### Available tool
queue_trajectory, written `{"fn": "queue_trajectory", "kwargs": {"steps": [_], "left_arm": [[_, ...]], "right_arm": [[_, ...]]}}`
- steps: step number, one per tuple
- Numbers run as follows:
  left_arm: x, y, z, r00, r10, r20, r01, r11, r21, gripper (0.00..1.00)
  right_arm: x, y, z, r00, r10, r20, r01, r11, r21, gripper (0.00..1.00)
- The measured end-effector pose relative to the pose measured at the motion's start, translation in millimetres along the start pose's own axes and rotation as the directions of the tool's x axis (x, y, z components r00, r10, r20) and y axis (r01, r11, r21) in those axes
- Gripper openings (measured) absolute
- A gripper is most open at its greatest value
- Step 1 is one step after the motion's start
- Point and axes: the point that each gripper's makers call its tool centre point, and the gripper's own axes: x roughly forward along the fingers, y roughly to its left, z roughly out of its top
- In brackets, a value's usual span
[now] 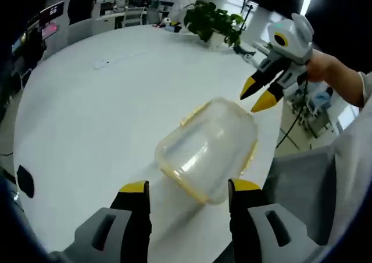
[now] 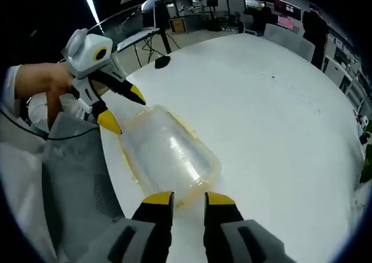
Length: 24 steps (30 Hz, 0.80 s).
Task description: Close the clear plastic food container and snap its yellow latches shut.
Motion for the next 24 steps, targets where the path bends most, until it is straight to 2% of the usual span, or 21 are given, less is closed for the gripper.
{"fn": "queue_trajectory", "kwargs": {"steps": [2,4,7,8,10,11,15,17,19,22,24], "left_arm": [[-4.1,-2.2,7.1,1.0,-0.003,0.018,0.003,1.0,0.026,0.52],[-7.3,0.6,13.1,1.0,0.019,0.024,-0.022,0.992,0.125,0.51],[-8.8,-8.1,25.2,0.998,-0.005,0.06,-0.007,0.98,0.198,0.49],[-9.3,-9.9,27.1,0.998,-0.008,0.063,-0.005,0.98,0.201,0.47],[-8.9,-18.1,36.6,0.995,-0.043,0.094,0.017,0.964,0.264,0.48],[-8.6,-20.4,36.7,0.995,-0.047,0.088,0.021,0.961,0.276,0.48],[-2.8,-30.2,43.7,0.992,-0.081,0.094,0.038,0.917,0.397,0.43],[0.5,-35.5,47.4,0.989,-0.107,0.106,0.059,0.922,0.383,0.39],[4.5,-37.3,50.3,0.988,-0.111,0.106,0.063,0.923,0.379,0.39],[7.9,-41.6,53.5,0.986,-0.126,0.109,0.072,0.912,0.403,0.36],[10.1,-48.6,53.1,0.982,-0.166,0.096,0.114,0.907,0.405,0.33]], "right_arm": [[-0.7,4.0,3.1,1.0,0.005,0.006,-0.005,1.0,-0.015,0.18],[-1.2,9.9,8.9,0.999,0.029,0.023,-0.027,0.998,-0.052,0.19],[-3.0,11.2,13.8,1.0,0.024,0.02,-0.021,0.99,-0.139,0.16],[-3.5,11.6,14.6,1.0,0.018,0.019,-0.015,0.989,-0.148,0.17],[-3.9,14.5,16.9,0.999,0.022,0.023,-0.018,0.986,-0.163,0.18],[-4.0,15.7,19.0,0.999,0.027,0.033,-0.021,0.985,-0.174,0.19],[-1.0,22.9,27.4,0.997,0.052,0.06,-0.036,0.97,-0.241,0.2],[0.6,25.7,30.9,0.996,0.057,0.065,-0.037,0.958,-0.283,0.21],[2.8,29.6,33.4,0.996,0.063,0.064,-0.04,0.952,-0.302,0.24],[6.1,31.0,34.5,0.997,0.06,0.055,-0.037,0.936,-0.351,0.28],[7.6,31.9,36.5,0.996,0.066,0.058,-0.04,0.931,-0.364,0.27]]}}
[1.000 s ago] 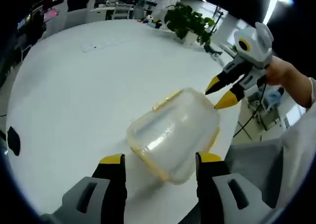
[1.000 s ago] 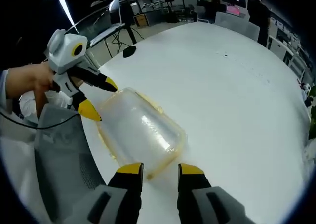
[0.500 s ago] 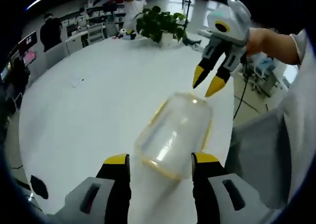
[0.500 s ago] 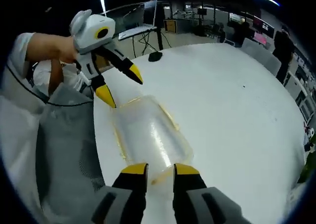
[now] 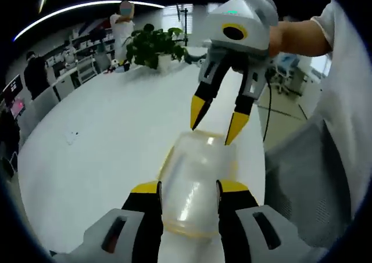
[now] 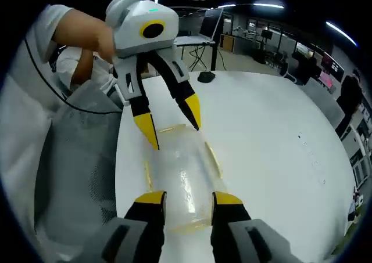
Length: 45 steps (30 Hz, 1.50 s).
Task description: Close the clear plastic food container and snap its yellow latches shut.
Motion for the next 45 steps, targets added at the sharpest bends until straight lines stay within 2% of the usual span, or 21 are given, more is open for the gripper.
{"fn": "queue_trajectory", "kwargs": {"steps": [1,3,4,5,8,12,15,20,26,28,30,32,35,39,41,45], "left_arm": [[1.8,-2.9,1.8,1.0,-0.016,0.008,0.016,1.0,0.006,0.32],[4.9,-2.1,2.1,1.0,-0.008,-0.001,0.008,1.0,0.022,0.31],[6.9,-1.3,2.8,1.0,-0.006,-0.001,0.006,1.0,0.031,0.31],[8.3,0.1,2.7,1.0,-0.002,-0.001,0.002,0.999,0.035,0.3],[13.5,-0.5,5.0,1.0,-0.006,0.015,0.005,0.999,0.038,0.28],[20.6,-4.4,0.3,1.0,-0.018,-0.011,0.019,0.996,0.083,0.26],[22.4,-5.3,2.1,0.999,-0.036,0.007,0.036,0.996,0.081,0.21],[28.5,-8.4,-5.3,0.999,-0.035,-0.021,0.037,0.994,0.104,0.26],[31.9,-14.5,-11.5,0.998,-0.045,-0.039,0.05,0.99,0.131,0.29],[31.7,-19.1,-14.6,0.997,-0.056,-0.054,0.064,0.987,0.146,0.24],[31.2,-21.8,-16.2,0.997,-0.055,-0.055,0.062,0.987,0.146,0.25],[31.4,-23.5,-17.8,0.998,-0.043,-0.056,0.051,0.988,0.149,0.31],[31.5,-27.7,-17.0,0.998,-0.033,-0.046,0.04,0.987,0.155,0.31],[30.3,-30.5,-12.6,0.999,-0.011,-0.036,0.018,0.984,0.18,0.34],[30.0,-32.9,-12.9,0.999,-0.014,-0.038,0.021,0.982,0.186,0.36],[31.7,-32.9,-18.4,0.998,0.012,-0.069,0.004,0.973,0.229,0.48]], "right_arm": [[0.7,0.1,1.8,1.0,0.007,0.008,-0.007,1.0,-0.004,0.26],[3.0,0.4,8.9,0.999,0.025,0.039,-0.026,1.0,0.018,0.25],[3.6,-0.1,11.2,0.998,0.025,0.049,-0.025,1.0,0.004,0.25],[5.1,-1.7,17.1,0.997,0.024,0.073,-0.02,0.999,-0.045,0.25],[9.6,1.1,17.3,0.998,0.037,0.058,-0.034,0.998,-0.06,0.24],[17.5,3.0,20.3,0.997,0.059,0.055,-0.054,0.994,-0.093,0.23],[22.9,0.3,20.4,0.997,0.059,0.041,-0.054,0.992,-0.11,0.23],[27.8,-2.3,25.9,0.996,0.07,0.062,-0.062,0.99,-0.127,0.22],[37.2,-5.6,20.6,0.997,0.081,0.016,-0.078,0.984,-0.16,0.23],[39.6,-7.1,19.1,0.997,0.076,0.004,-0.075,0.982,-0.172,0.22],[41.7,-10.7,18.3,0.999,0.052,-0.011,-0.053,0.975,-0.216,0.21],[43.6,-8.9,19.3,0.998,0.064,-0.007,-0.064,0.975,-0.213,0.24],[46.5,-13.4,17.7,0.998,0.06,-0.022,-0.063,0.973,-0.221,0.32],[47.4,-19.8,18.2,0.997,0.078,-0.024,-0.081,0.979,-0.187,0.4],[46.8,-17.5,19.7,0.994,0.108,-0.025,-0.111,0.973,-0.205,0.43],[47.8,-18.0,17.4,0.986,0.144,-0.079,-0.16,0.952,-0.261,0.48]]}}
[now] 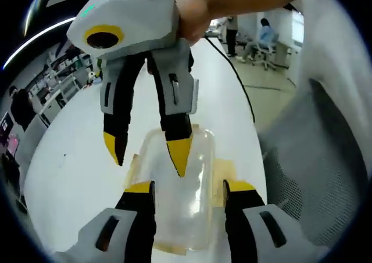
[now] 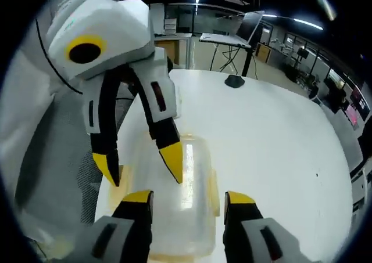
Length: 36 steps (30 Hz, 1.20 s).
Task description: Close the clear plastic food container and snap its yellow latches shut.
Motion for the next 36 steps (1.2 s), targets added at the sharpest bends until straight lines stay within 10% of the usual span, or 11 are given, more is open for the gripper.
{"fn": "queue_trajectory", "kwargs": {"steps": [13,15,36], "left_arm": [[10.6,8.4,-9.8,0.993,0.085,-0.079,-0.08,0.995,0.064,0.51],[13.4,7.6,-8.6,0.992,0.091,-0.09,-0.084,0.993,0.081,0.51],[20.1,10.2,-4.6,0.986,0.079,-0.144,-0.065,0.993,0.098,0.5]], "right_arm": [[9.8,-2.1,-4.7,0.988,0.118,-0.098,-0.119,0.993,-0.007,0.51],[11.1,7.9,-6.4,0.977,0.191,-0.097,-0.181,0.978,0.102,0.47],[16.4,1.9,-8.3,0.962,0.22,-0.163,-0.203,0.973,0.113,0.42]]}}
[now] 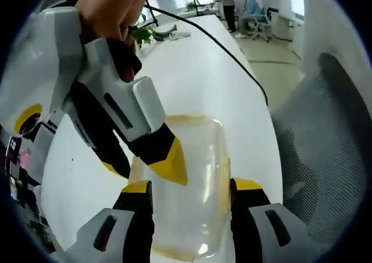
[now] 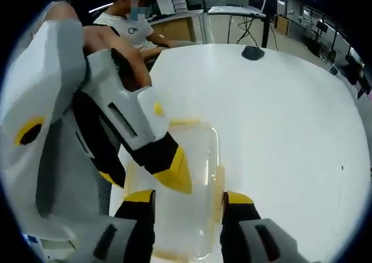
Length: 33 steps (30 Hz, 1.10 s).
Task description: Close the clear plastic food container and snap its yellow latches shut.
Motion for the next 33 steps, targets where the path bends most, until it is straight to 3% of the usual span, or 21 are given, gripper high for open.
{"fn": "queue_trajectory", "kwargs": {"steps": [4,5,6,7,16,18,19,27,33], "left_arm": [[1.0,0.0,1.2,1.0,-0.018,0.006,0.017,1.0,0.025,0.5],[1.4,-1.0,3.8,0.999,-0.029,0.017,0.028,0.999,0.036,0.5],[-0.2,0.0,2.7,1.0,-0.019,0.007,0.019,0.999,0.036,0.5],[-0.1,-0.3,2.2,1.0,-0.015,0.009,0.015,0.999,0.035,0.5],[1.9,-4.1,0.4,0.998,0.058,0.02,-0.059,0.997,0.046,0.49],[4.8,-1.2,7.3,0.99,0.118,0.072,-0.125,0.986,0.107,0.46],[2.8,-4.1,0.7,0.991,0.131,0.039,-0.133,0.989,0.062,0.45],[0.5,-11.2,3.7,0.994,0.089,0.068,-0.095,0.992,0.089,0.47],[-0.7,-11.7,3.9,0.992,0.093,0.087,-0.099,0.993,0.065,0.48]], "right_arm": [[2.3,0.2,-0.8,0.998,0.059,-0.038,-0.057,0.998,0.029,0.41],[6.9,6.0,14.2,0.995,0.091,0.028,-0.092,0.995,0.032,0.41],[2.4,4.9,6.5,0.995,0.096,-0.023,-0.096,0.995,0.028,0.41],[1.8,5.3,6.7,0.994,0.102,-0.027,-0.101,0.995,0.013,0.41],[-1.9,4.3,-0.2,0.996,0.078,-0.041,-0.077,0.997,0.03,0.42],[0.3,5.5,0.3,0.996,0.066,-0.053,-0.065,0.997,0.032,0.43],[-1.3,5.7,-0.7,0.996,0.061,-0.057,-0.06,0.998,0.019,0.43],[-2.1,3.6,-3.5,0.998,0.068,-0.007,-0.068,0.997,0.032,0.44],[-2.3,3.2,-2.6,0.999,0.039,0.032,-0.04,0.999,0.023,0.44]]}}
